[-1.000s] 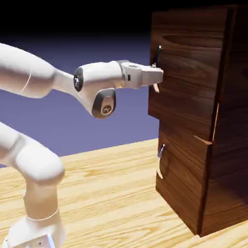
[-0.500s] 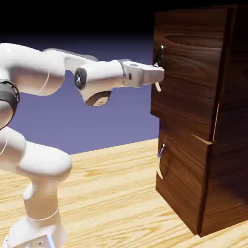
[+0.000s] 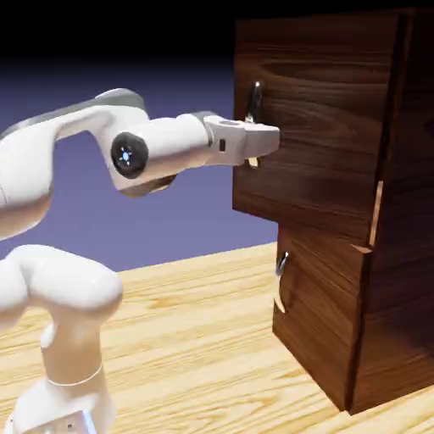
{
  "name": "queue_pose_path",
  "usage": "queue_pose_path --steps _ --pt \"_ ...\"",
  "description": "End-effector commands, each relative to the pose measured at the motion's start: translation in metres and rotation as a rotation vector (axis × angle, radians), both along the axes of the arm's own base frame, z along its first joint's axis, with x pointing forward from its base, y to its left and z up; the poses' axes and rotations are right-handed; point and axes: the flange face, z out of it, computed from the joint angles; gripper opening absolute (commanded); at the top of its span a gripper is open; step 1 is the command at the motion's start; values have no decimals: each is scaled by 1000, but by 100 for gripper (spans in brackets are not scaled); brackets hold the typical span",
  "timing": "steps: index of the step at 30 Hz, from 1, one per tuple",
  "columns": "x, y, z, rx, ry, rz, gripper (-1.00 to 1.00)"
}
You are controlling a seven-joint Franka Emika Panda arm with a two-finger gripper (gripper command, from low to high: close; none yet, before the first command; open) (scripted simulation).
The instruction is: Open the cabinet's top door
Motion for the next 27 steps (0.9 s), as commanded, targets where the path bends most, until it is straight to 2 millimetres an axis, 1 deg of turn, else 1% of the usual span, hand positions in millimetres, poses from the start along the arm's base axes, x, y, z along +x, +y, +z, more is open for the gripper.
queue_pose_path --steps 1,9,16,22,27 --pt "-2 -5 -1 1 3 20 -100" --pt "-21 -48 -1 1 3 190 -100" --pt "-32 -91 -1 1 3 353 -100" --pt "-35 -135 -1 1 3 510 -100" --pt "-33 -174 -1 1 3 652 -100"
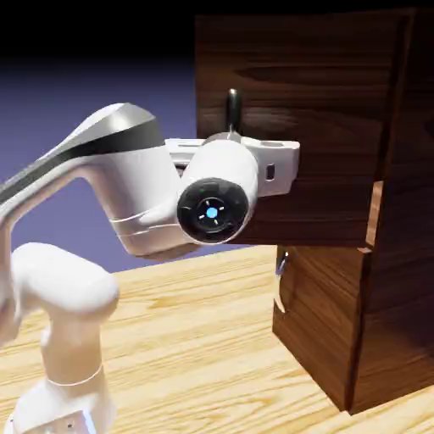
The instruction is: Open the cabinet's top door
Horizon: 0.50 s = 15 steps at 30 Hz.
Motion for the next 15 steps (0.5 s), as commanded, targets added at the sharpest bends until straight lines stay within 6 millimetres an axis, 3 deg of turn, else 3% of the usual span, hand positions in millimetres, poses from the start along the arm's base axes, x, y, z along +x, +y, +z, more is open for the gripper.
queue_pose_path --steps 1,13,14,15 --pt "1 -8 0 -1 0 28 -100" --pt "29 -91 0 -1 1 346 -100" --pt "29 -91 0 -1 1 346 100" --pt "29 -91 0 -1 1 346 100"
